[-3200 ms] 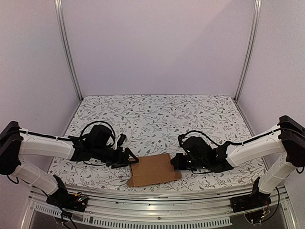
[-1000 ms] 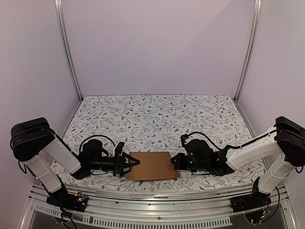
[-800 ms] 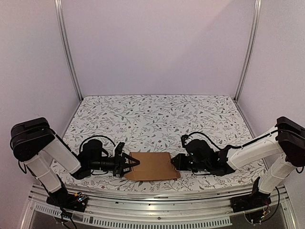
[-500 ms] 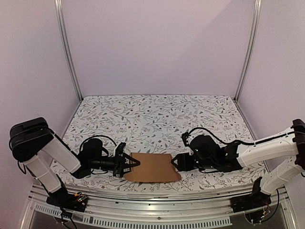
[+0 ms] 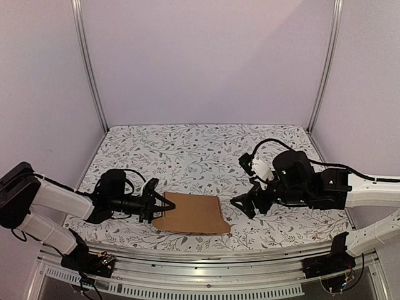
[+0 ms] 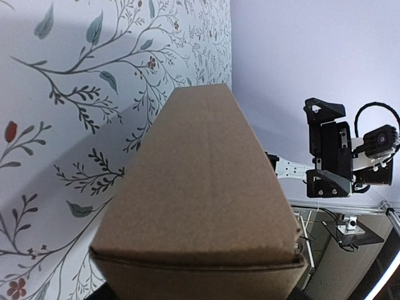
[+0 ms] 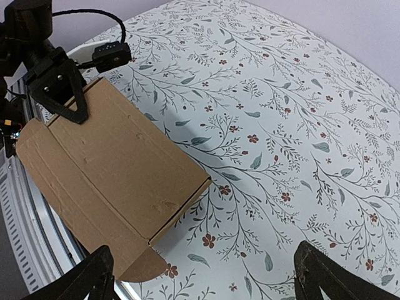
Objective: Fold the paper box
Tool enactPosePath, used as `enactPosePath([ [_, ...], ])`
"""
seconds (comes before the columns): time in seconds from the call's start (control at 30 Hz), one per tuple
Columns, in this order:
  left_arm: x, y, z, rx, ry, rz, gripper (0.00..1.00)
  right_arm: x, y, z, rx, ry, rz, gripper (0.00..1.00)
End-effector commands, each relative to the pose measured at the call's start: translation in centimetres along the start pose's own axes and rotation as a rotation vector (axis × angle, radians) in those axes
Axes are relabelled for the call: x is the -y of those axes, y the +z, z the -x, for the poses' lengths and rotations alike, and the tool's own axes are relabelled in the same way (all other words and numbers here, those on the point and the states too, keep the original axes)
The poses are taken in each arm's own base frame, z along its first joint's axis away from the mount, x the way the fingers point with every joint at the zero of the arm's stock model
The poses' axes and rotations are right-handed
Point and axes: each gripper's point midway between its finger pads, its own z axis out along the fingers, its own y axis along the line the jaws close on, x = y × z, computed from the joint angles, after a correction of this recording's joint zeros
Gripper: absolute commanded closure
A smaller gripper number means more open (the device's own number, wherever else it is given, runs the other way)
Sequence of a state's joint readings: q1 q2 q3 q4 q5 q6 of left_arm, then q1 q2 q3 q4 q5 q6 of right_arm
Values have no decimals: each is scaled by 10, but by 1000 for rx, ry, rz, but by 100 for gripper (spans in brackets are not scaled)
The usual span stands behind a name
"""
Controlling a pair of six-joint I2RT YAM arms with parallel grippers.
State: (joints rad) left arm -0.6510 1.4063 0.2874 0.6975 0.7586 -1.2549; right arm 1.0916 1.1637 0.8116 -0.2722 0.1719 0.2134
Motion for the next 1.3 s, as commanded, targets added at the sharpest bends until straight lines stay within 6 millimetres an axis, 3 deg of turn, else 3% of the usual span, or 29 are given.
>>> enactPosePath([
  [0.0, 12, -11, -6, -77, 28, -14, 79, -8, -20, 7, 2, -227, 62, 1],
  [0.17, 30, -28, -8, -130, 59, -63, 86, -8, -26, 22, 31, -356, 48, 1],
  [0.27, 39, -38, -9, -151, 83, -99, 88, -18, -30, 27, 51, -460, 102, 1],
  [0.4, 58, -46, -11, -177, 111, -168, 91, -47, -38, 17, 96, -686, 271, 1],
  [0.53, 81, -53, -15, -199, 147, -246, 96, -61, -46, 9, 159, -954, 288, 1],
  [0.57, 86, -54, -16, -206, 153, -259, 100, -65, -48, 9, 170, -1019, 274, 1],
  [0.83, 114, -66, -24, -244, 255, -334, 100, -80, -46, 25, 264, -1453, -35, 1],
  [1.0, 130, -74, -31, -235, 317, -370, 100, -96, -52, 45, 369, -1580, -246, 1],
  [1.27, 154, -83, -47, -248, 424, -415, 100, -119, -61, 58, 435, -1647, -262, 1],
])
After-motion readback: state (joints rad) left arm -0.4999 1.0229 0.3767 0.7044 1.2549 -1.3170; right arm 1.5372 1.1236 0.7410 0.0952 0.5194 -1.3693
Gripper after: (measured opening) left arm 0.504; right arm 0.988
